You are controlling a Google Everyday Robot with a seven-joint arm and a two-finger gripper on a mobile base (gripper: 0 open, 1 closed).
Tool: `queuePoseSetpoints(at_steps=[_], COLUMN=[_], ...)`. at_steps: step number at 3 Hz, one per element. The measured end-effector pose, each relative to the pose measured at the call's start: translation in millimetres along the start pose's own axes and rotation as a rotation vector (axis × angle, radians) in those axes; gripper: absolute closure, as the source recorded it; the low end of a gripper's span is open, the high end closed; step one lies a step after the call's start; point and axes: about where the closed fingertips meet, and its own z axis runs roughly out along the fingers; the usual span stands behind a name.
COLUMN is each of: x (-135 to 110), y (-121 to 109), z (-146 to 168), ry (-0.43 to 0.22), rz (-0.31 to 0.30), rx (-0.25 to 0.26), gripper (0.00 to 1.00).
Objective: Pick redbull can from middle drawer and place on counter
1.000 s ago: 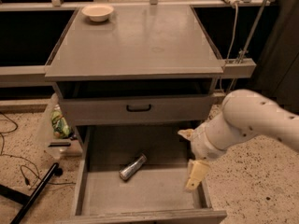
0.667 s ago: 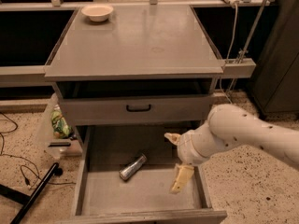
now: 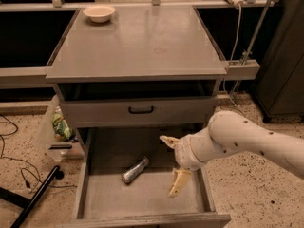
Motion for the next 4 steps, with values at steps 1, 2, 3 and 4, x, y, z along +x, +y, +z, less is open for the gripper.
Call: queuePoseSetpoints(at_steps=[1,2,3,4], x=[7.1,6.4,0.9,2.3], y=[2.1,2.0,4.5,1.0], z=[45.6,104.8,149.3,159.1], ry=[-0.008,-0.017,-0.042,-0.041], rz=[-0.040,-0.115,-0.177,-0.188], rx=[-0.053,-0.091,-0.121,-0.128], gripper=[0.00,0.00,0.00,0.00])
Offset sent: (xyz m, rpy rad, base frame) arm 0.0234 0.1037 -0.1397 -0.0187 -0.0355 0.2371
